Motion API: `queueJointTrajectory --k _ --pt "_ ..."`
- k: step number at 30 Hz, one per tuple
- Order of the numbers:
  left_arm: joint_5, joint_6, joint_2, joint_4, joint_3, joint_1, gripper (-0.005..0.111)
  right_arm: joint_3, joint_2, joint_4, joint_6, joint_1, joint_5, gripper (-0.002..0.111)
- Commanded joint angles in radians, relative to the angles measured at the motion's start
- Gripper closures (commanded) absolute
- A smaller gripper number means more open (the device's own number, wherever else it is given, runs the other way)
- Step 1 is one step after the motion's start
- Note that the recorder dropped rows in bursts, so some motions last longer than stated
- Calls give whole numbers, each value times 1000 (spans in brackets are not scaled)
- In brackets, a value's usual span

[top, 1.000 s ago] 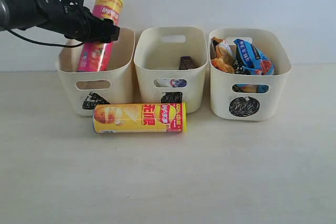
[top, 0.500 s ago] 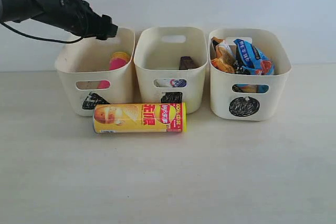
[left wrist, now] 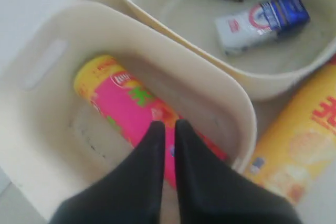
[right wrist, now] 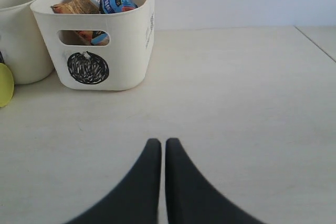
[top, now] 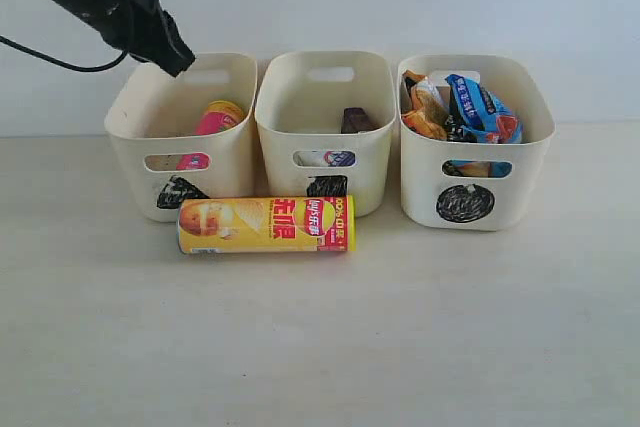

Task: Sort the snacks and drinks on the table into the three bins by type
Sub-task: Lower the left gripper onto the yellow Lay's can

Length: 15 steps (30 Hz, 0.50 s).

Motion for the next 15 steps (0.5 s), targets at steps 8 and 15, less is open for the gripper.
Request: queueJointTrajectory --k 8,15 --pt "327 216 -13 26 45 -89 103 4 -5 1 0 -1 -5 108" --pt "302 387 -7 32 158 -174 97 4 -5 1 0 -1 -5 108"
